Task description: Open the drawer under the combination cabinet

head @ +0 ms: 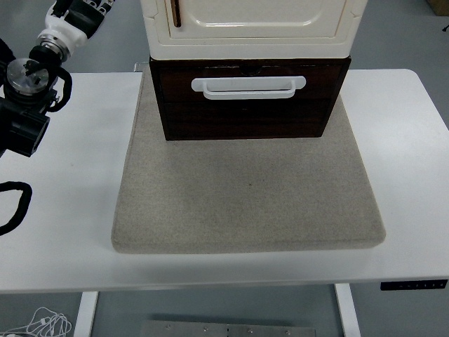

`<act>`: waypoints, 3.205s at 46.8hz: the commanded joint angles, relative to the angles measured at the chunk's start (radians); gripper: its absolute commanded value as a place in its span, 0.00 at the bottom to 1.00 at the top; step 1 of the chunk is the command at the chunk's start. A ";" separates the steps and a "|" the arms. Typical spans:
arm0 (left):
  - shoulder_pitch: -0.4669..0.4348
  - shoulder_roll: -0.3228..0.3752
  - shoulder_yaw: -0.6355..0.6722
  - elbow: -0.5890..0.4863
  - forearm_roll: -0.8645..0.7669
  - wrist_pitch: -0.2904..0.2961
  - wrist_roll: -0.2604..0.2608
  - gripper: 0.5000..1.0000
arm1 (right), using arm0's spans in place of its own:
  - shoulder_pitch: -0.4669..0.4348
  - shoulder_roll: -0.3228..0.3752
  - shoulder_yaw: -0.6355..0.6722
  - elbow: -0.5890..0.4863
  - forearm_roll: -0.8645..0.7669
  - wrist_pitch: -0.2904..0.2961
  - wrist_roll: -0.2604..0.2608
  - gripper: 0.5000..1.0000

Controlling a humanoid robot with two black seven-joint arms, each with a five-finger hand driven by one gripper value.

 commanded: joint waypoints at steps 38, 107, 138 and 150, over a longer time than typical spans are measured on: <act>-0.375 0.265 0.155 -0.182 0.312 0.066 -0.054 1.00 | 0.000 0.000 0.000 0.000 0.000 0.000 0.000 0.85; -0.546 0.262 0.679 -1.209 0.738 0.187 0.230 1.00 | 0.000 0.000 0.000 0.000 0.000 0.000 0.000 0.85; -0.544 0.259 0.877 -1.239 0.726 0.244 0.437 1.00 | 0.000 0.000 0.000 0.000 0.000 0.000 0.000 0.85; -0.529 0.216 0.907 -1.226 0.726 0.397 0.475 1.00 | 0.000 0.000 0.000 0.000 0.001 0.000 0.000 0.85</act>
